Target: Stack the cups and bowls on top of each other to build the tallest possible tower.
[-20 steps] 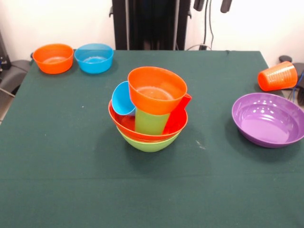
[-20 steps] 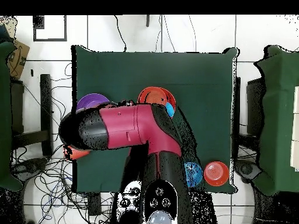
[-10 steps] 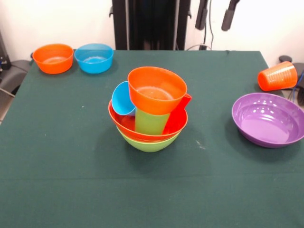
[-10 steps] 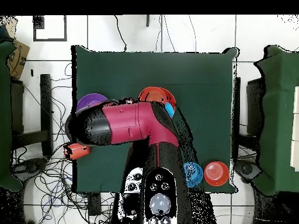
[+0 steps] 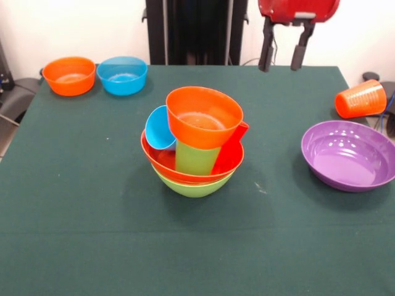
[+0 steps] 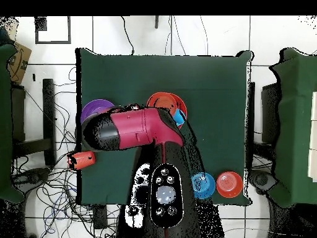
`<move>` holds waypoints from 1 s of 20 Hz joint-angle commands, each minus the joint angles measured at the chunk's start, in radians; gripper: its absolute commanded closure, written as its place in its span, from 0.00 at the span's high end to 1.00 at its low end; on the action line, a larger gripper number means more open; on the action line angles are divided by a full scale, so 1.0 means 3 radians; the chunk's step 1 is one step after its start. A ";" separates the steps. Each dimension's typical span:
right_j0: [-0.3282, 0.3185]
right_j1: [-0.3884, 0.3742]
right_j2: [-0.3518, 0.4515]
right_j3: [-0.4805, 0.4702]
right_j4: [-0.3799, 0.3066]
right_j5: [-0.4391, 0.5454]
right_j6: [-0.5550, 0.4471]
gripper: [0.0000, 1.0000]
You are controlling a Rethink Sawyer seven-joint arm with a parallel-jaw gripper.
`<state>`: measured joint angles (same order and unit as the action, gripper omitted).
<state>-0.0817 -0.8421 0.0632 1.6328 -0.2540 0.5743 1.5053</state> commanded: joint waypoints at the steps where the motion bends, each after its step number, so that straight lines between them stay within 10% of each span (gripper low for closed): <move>1: 0.0116 0.0253 0.0101 -0.0025 -0.0124 -0.0222 0.0417 1.00; 20: 0.0259 0.0562 -0.0029 -0.0117 -0.0072 -0.0509 0.0557 1.00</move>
<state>-0.0345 -0.7281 0.0517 1.6309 -0.2546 0.4805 1.5059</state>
